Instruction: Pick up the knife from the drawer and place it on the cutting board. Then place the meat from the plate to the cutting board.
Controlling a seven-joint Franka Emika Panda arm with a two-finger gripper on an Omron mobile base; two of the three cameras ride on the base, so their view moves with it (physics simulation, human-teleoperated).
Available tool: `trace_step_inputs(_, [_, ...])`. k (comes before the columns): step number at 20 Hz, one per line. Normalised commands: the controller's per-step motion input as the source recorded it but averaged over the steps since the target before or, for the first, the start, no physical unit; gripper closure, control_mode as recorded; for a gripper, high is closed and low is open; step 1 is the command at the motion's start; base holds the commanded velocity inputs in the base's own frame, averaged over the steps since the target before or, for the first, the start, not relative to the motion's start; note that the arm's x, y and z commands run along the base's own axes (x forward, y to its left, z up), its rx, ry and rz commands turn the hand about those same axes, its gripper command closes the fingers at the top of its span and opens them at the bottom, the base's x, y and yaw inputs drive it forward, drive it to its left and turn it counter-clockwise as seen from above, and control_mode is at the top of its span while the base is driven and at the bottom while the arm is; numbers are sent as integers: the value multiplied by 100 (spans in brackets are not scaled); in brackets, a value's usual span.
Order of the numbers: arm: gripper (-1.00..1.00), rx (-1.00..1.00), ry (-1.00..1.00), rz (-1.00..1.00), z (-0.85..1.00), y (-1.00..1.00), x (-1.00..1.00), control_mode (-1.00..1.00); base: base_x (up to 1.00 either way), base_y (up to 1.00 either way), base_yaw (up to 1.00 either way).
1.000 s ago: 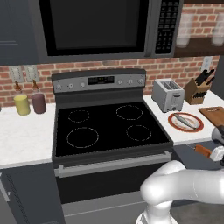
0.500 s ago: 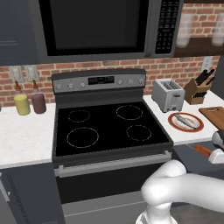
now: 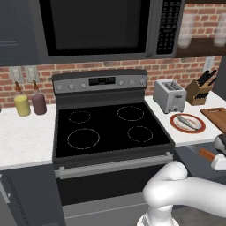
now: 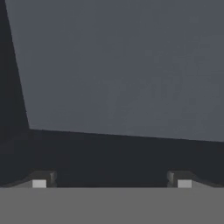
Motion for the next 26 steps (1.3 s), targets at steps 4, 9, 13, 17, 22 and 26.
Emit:
trace_step_inputs(4, [-100,0,15,-4,-5,0,-44,-100,0,0,0])
trace_step_inputs(9, [-100,0,14,-3,-1,-3,-52,-100,0,0,0])
trace_step_inputs(13, [-100,0,6,-1,-6,-7,-59,-100,0,0,0])
trace_step_inputs(17, [-100,0,0,0,-18,-10,-67,-100,0,0,0])
trace_step_inputs(22, [-100,0,0,0,-8,-15,-67,-100,0,0,0])
trace_step_inputs(26, [-100,0,-1,0,2,-22,-38,-100,0,0,0])
